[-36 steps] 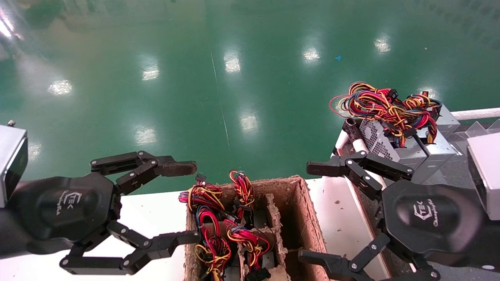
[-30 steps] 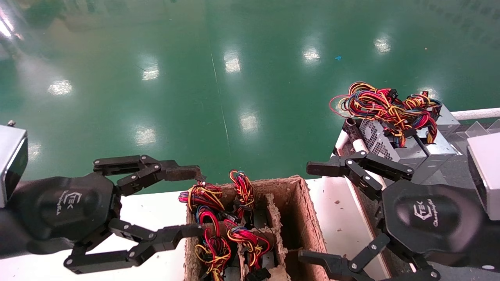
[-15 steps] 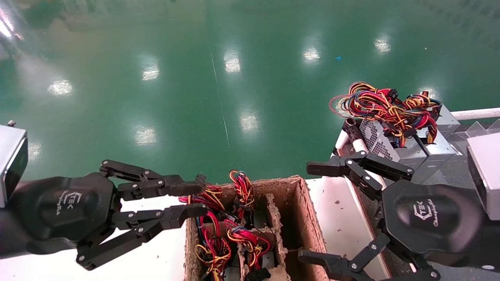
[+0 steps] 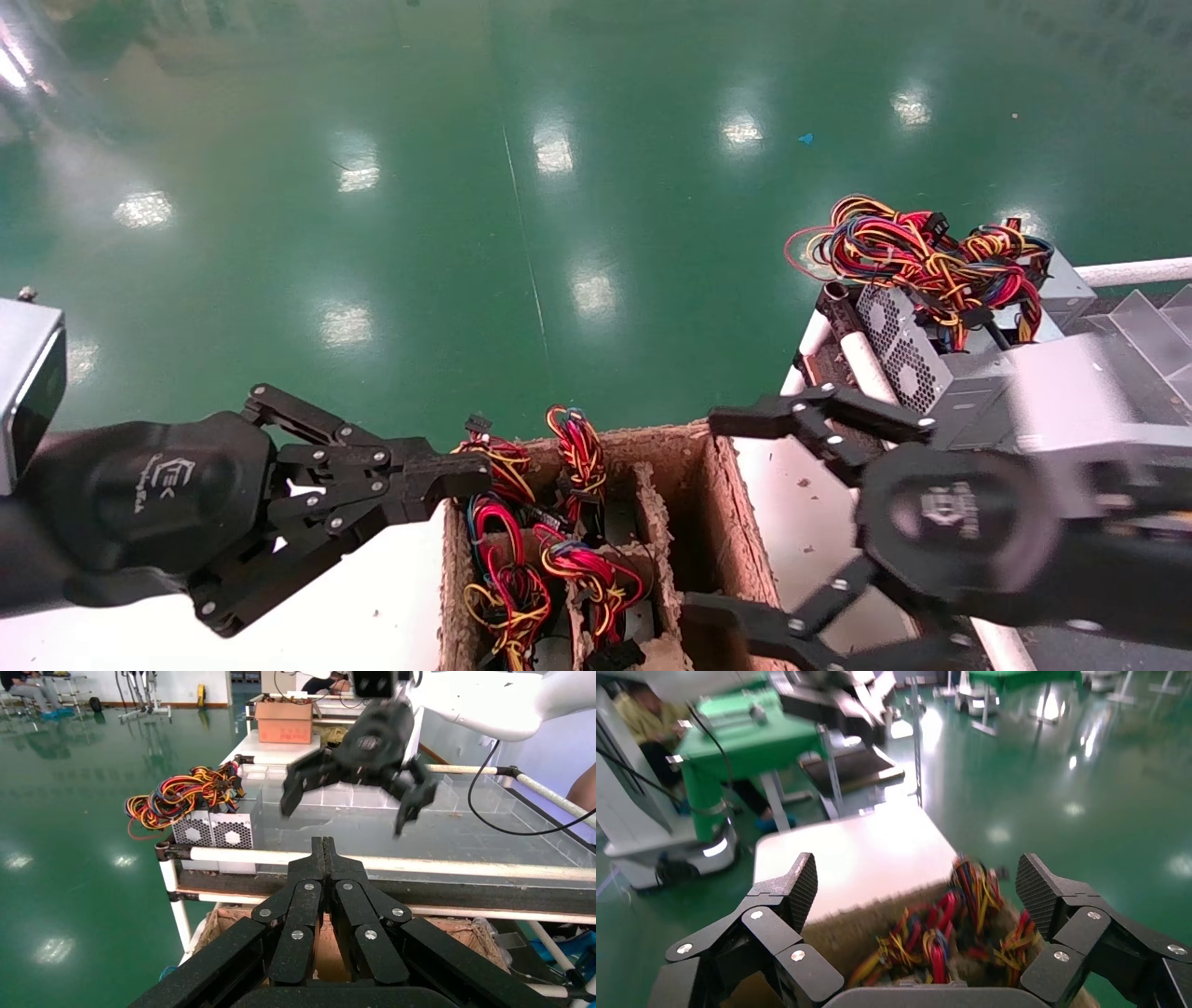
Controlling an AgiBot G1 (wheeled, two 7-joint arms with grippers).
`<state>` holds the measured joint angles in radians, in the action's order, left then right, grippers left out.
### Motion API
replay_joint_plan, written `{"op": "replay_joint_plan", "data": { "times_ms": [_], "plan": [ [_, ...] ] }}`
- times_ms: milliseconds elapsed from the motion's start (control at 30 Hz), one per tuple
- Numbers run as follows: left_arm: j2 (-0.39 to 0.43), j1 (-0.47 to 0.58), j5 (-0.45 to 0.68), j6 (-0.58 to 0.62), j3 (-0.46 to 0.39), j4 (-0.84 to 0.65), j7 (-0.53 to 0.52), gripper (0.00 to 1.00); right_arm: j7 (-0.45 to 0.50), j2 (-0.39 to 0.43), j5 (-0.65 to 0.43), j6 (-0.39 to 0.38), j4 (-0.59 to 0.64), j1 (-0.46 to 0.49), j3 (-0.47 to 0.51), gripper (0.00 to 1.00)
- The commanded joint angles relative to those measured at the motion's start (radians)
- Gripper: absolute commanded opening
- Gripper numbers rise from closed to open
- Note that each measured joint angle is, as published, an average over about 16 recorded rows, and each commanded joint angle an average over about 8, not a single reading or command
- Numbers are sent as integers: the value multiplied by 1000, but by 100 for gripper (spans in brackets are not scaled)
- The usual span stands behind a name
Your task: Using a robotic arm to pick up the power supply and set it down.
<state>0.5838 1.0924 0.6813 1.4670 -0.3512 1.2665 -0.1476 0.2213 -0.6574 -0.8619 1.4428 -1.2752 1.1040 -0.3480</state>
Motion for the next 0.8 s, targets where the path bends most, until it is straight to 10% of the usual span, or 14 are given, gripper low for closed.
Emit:
{"op": "replay_joint_plan", "data": {
  "times_ms": [33, 133, 267, 400, 800],
  "plan": [
    [0, 0, 0, 0, 0, 0, 0, 18, 8, -14, -38, -16, 2, 10, -19, 100],
    [0, 0, 0, 0, 0, 0, 0, 56, 34, -39, -111, -44, -5, 25, -57, 91],
    [0, 0, 0, 0, 0, 0, 0, 100, 73, -78, -202, -67, -1, 47, -111, 41],
    [0, 0, 0, 0, 0, 0, 0, 100, 97, -129, -278, -82, 26, 67, -160, 0],
    [0, 0, 0, 0, 0, 0, 0, 100, 89, -235, -378, -151, 80, 78, -213, 0]
  ]
}}
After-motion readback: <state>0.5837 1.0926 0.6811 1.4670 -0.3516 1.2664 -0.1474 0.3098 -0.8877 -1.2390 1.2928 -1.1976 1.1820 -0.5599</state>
